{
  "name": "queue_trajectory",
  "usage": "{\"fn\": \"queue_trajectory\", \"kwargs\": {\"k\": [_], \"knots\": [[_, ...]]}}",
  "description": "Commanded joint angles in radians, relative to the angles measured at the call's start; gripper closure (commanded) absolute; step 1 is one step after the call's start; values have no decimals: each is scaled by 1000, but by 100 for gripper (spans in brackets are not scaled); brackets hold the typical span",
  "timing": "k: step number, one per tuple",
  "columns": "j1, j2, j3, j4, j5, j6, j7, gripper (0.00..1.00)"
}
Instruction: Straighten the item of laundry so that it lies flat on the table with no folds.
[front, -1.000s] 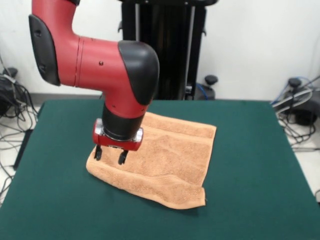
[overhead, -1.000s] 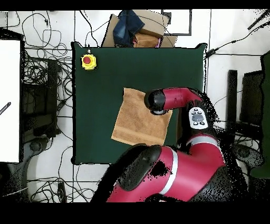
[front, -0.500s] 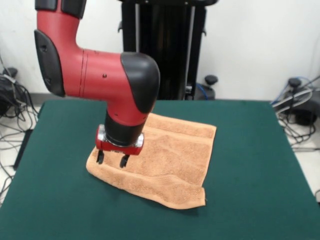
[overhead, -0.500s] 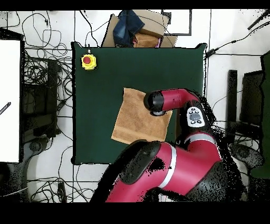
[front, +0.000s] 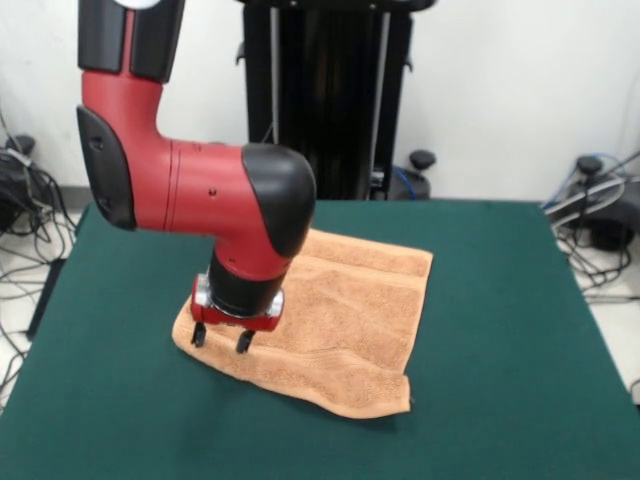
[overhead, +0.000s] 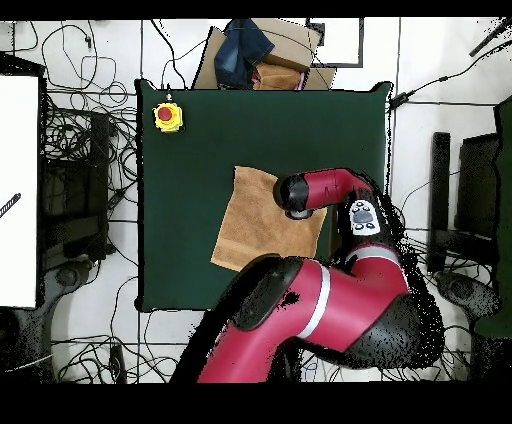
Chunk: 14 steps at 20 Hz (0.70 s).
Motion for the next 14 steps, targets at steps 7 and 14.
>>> {"fn": "queue_trajectory", "kwargs": {"k": [7, 14], "knots": [[24, 59, 29, -53, -58, -40, -69, 0], [41, 100, -2, -133, -98, -83, -31, 0]]}}
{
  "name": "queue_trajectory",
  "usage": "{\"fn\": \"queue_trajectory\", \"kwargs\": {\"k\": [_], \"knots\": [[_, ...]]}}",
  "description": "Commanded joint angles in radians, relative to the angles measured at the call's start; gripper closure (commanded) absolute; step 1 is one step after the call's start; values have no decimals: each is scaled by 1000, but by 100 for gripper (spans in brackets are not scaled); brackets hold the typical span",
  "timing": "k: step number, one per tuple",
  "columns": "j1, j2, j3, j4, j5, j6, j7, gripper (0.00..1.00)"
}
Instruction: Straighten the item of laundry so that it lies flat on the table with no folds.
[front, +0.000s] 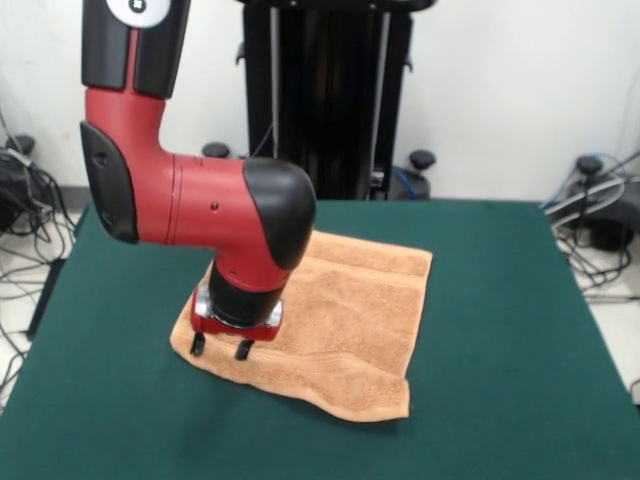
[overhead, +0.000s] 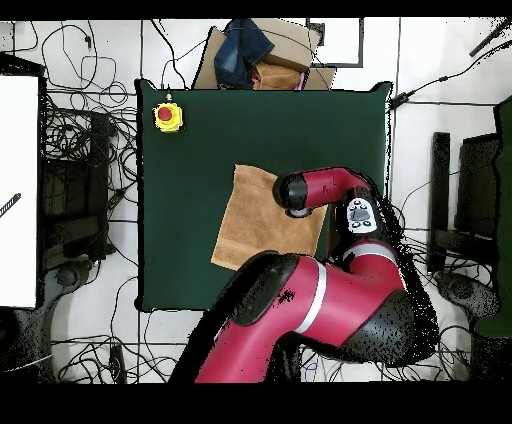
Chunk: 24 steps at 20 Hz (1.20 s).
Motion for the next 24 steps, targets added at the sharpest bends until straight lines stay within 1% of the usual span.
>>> {"fn": "queue_trajectory", "kwargs": {"k": [1, 3, 5, 7, 12, 17, 20, 21, 24], "knots": [[36, 85, -5, -121, -98, -98, -23, 0], [27, 116, 3, -179, -115, -110, -29, 0], [11, 130, 23, -211, -128, -128, -57, 0], [10, 131, 19, -232, -141, -134, -57, 0], [-3, 114, 34, -229, -144, -133, -90, 0], [3, 109, 25, -228, -150, -140, -74, 0], [14, 105, 2, -228, -161, -165, -29, 0], [11, 103, 1, -223, -163, -171, -30, 0], [-9, 111, 30, -238, -165, -169, -81, 0]]}}
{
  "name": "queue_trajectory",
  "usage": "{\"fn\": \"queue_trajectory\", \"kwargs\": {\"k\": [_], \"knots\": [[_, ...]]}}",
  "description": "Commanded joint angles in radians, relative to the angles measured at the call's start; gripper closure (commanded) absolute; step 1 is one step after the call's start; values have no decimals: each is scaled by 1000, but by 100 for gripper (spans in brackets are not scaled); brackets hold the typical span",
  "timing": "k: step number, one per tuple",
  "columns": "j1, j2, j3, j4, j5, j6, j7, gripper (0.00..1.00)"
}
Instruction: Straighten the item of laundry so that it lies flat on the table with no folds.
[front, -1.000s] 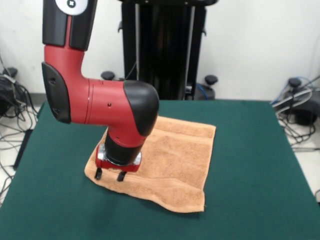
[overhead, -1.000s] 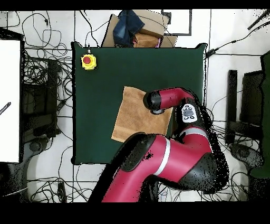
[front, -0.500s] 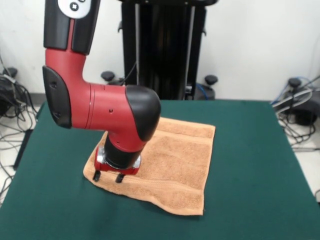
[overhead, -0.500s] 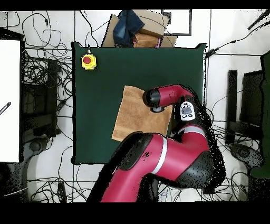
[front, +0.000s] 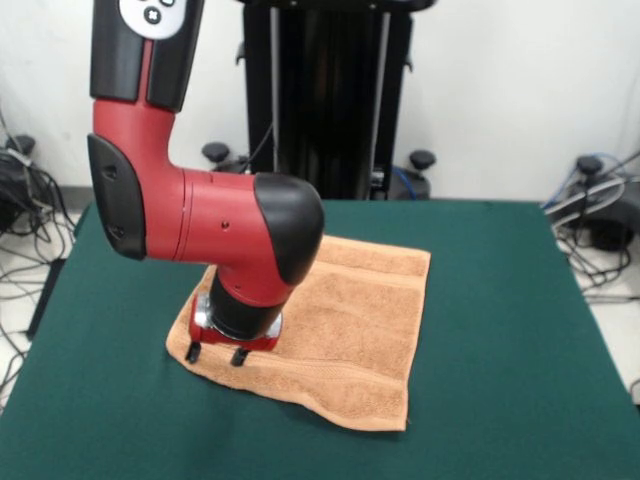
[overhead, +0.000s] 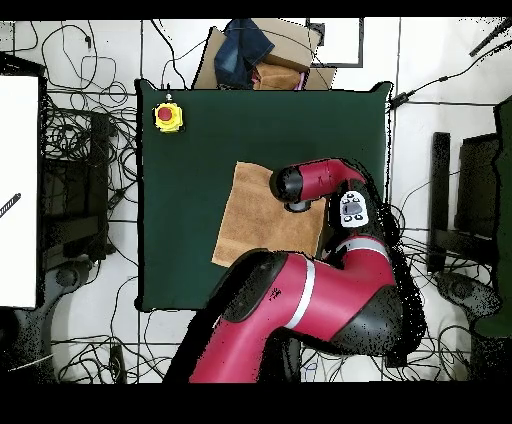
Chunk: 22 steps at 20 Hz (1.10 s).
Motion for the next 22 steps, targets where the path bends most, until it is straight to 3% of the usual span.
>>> {"fn": "queue_trajectory", "kwargs": {"k": [1, 10, 22], "knots": [[-37, 87, 34, -170, -143, -257, -88, 0], [-22, 75, 4, -182, -218, -379, -50, 0], [-61, 60, 60, -213, -316, -451, -134, 0]]}}
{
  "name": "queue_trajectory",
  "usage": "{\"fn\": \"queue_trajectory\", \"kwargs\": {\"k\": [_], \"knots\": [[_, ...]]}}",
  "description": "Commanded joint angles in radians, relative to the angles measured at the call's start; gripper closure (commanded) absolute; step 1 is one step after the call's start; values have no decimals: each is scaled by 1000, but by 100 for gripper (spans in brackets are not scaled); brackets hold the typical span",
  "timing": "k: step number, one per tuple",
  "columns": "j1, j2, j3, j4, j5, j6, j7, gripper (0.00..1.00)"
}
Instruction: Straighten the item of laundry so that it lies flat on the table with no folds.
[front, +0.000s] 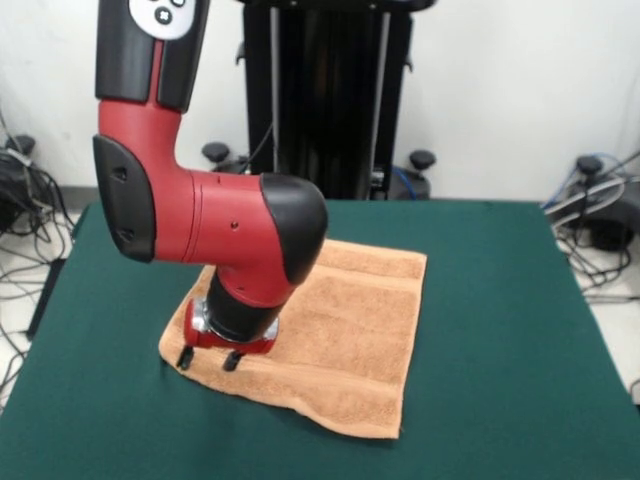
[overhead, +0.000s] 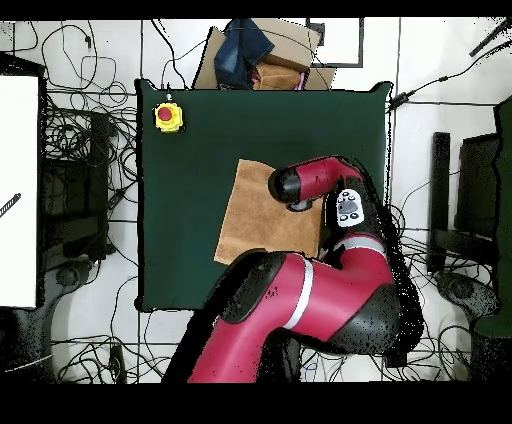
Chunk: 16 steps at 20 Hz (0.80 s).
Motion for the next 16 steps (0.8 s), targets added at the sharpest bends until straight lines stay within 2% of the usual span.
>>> {"fn": "queue_trajectory", "kwargs": {"k": [1, 9, 14, 16], "knots": [[-72, 65, 56, -204, -233, -436, -148, 0], [-202, 48, 269, -180, -258, -429, -419, 0], [-207, 52, 283, -199, -222, -348, -464, 0], [-194, 41, 256, -187, -206, -317, -450, 0]]}}
